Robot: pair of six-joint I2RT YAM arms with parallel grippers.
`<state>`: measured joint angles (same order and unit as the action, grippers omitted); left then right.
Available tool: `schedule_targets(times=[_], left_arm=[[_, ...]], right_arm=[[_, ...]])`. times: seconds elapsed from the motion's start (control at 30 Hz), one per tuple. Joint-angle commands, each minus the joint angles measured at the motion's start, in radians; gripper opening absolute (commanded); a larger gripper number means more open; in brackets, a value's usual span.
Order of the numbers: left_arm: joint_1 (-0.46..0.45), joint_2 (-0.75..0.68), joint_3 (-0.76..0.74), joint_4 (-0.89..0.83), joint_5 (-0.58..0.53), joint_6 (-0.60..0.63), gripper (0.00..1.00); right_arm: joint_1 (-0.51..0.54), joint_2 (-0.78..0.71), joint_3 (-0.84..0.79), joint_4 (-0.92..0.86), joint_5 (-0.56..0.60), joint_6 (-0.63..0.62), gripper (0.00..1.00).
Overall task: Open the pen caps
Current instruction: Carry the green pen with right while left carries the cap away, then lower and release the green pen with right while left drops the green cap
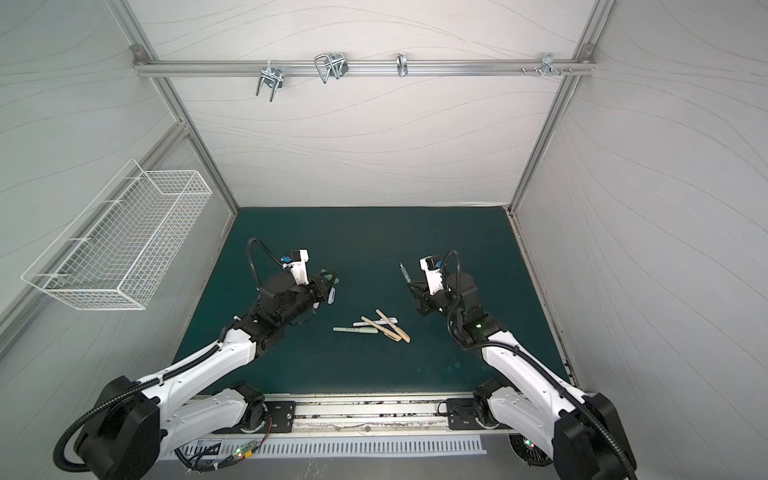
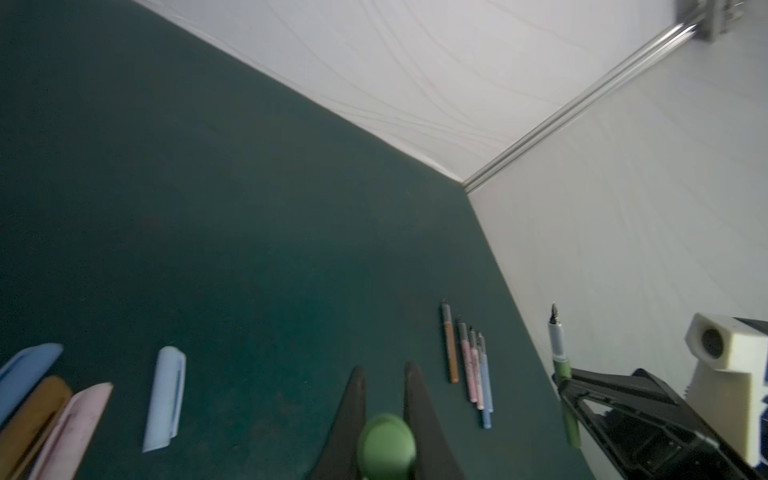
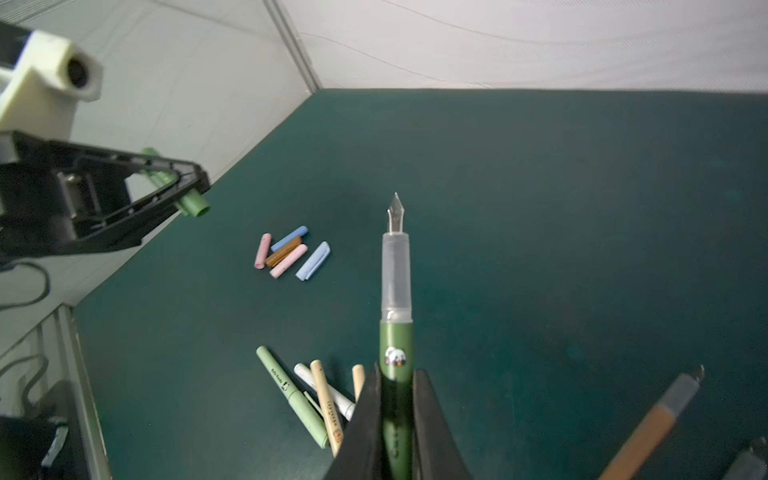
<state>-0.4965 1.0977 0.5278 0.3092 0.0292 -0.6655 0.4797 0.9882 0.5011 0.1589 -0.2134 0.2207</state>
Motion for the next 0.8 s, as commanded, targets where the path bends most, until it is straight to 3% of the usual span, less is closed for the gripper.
schedule_targets(times=[0.0,0.1,0.3,0.4,0.6,0.77], left_arm=[[0.003,0.061,0.092,-0.143,-0.108,0.028,0.00],[0.020,0.151,0.161,-0.261,-0.141,0.027,0.00],[0.068,0.260,0.186,-0.264,-0.124,0.052,0.00],[0.082,0.306,0.207,-0.278,-0.126,0.076,0.00],[0.109,0.414,0.249,-0.297,-0.135,0.115,0.00],[0.127,0.473,0.276,-0.306,-0.115,0.115,0.00]], right_arm=[[-0.045,0.035,0.029,-0.058,0.049,0.104,0.00],[-0.093,0.060,0.028,-0.079,0.076,0.150,0.00],[-0.202,0.077,0.009,-0.114,0.108,0.238,0.00],[-0.253,0.092,0.000,-0.111,0.069,0.272,0.00],[-0.263,0.107,0.005,-0.110,0.043,0.280,0.00],[-0.263,0.101,0.007,-0.132,0.089,0.281,0.00]])
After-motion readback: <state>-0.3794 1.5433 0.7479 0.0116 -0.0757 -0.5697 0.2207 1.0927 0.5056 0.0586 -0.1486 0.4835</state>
